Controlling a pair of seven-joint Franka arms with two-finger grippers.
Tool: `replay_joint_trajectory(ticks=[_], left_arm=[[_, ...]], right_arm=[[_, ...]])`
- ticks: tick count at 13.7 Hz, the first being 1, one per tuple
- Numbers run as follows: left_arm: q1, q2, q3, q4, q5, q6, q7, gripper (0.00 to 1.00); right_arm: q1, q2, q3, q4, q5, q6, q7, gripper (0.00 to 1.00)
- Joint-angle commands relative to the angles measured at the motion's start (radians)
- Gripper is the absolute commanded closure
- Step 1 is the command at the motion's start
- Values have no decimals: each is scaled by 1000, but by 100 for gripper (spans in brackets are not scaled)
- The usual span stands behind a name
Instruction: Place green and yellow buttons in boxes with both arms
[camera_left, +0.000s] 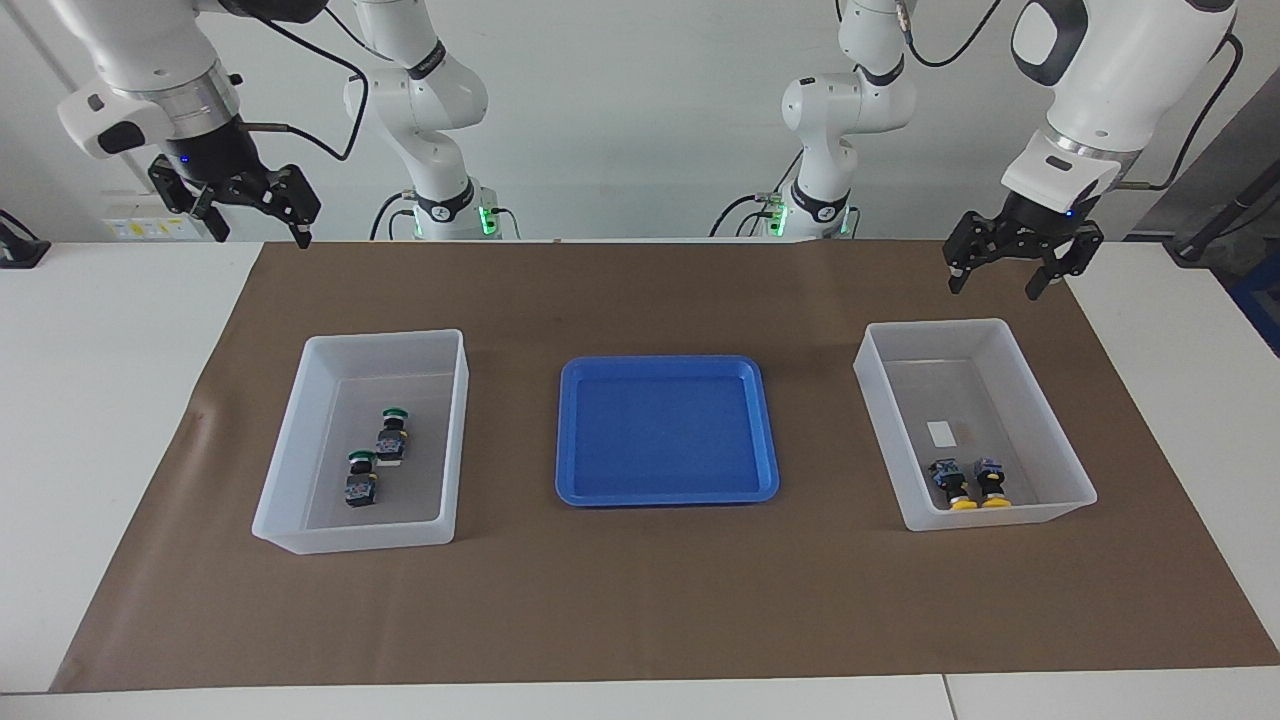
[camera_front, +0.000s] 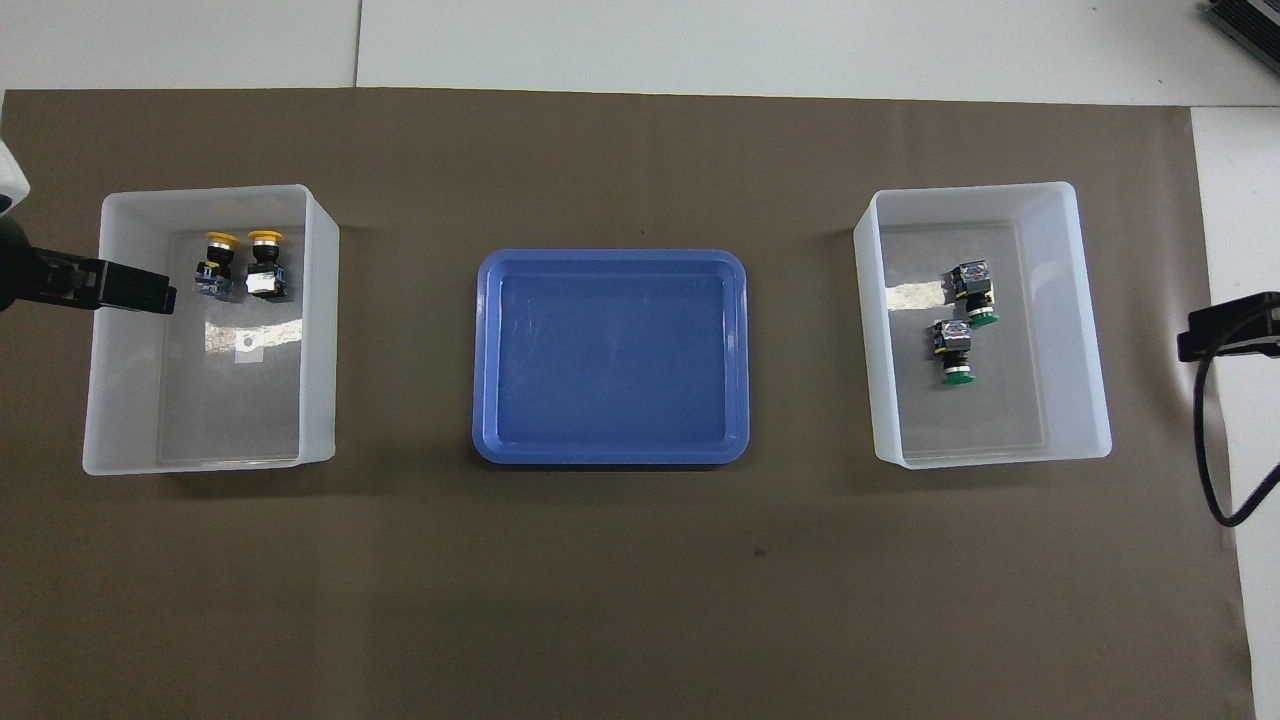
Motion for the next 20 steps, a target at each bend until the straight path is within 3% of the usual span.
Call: replay_joint_trajectory(ticks=[1, 12, 20], left_arm=[[2, -5, 0, 19, 20, -26, -11, 0], [2, -24, 3, 35, 25, -147, -19, 0], [2, -33, 4, 18, 25, -151, -22, 0]], right_arm=[[-15, -25, 13, -30, 22, 20, 14, 0], [-15, -25, 13, -35, 23, 23, 23, 0], [-15, -26, 13, -35, 45, 24, 35, 0]])
